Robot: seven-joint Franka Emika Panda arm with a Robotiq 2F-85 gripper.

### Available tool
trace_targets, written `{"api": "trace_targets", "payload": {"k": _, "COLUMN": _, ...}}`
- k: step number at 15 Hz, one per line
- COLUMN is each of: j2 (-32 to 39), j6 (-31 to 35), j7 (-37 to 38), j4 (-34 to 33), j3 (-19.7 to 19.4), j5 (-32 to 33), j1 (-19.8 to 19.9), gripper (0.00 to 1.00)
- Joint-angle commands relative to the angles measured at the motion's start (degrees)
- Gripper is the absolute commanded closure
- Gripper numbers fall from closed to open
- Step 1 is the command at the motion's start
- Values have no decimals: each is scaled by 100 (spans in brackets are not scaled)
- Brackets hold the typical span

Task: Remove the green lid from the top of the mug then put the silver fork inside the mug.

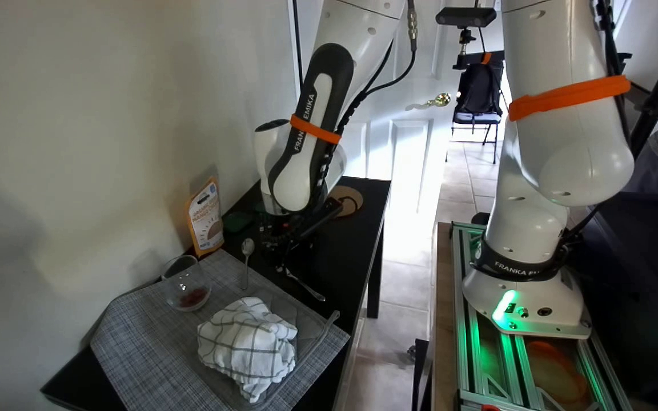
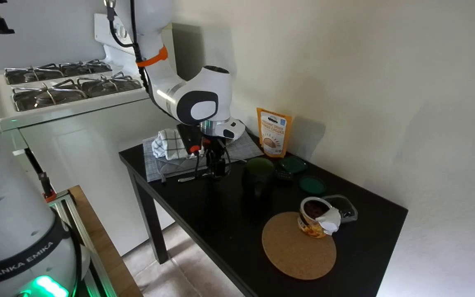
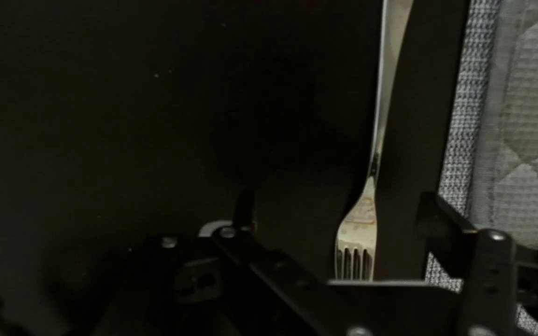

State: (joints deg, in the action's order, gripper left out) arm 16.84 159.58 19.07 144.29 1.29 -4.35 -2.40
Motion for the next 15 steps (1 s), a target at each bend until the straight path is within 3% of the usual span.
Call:
{"api": "trace_targets", "payload": {"k": 1, "j2": 302, "j6": 112, "j7": -22, "j4": -194, "j3": -45, "j5": -30, "j1": -218, "gripper": 19}}
{"api": "trace_targets", "payload": {"k": 3, "j2": 381, "j6": 86, "j7": 26, "j4": -263, "j3": -86, "j5": 17, "j1": -320, "gripper": 40}}
{"api": "trace_targets", "payload": {"k": 4, "j2": 414, "j6": 77, "j7": 47, "j4": -287, "j3": -107, "j5": 43, "j1": -369, "gripper": 44}}
{"api": "trace_targets", "payload": {"k": 7, "j2": 504, "j6": 65, "j7": 81, "j4": -353, "j3": -157, "j5": 72, "j1": -479, "gripper": 70}}
{"api": "trace_targets", "payload": {"k": 11, "j2": 468, "j6": 71, "j7": 123, "j4": -342, "j3": -258, "j5": 96, "j1": -532, "gripper": 97}}
{"api": "trace_targets", "payload": {"k": 15, "j2": 454, "j6": 12, "j7": 149, "j4": -343, "j3": -314, "j5": 96, "j1": -551, "gripper": 98}}
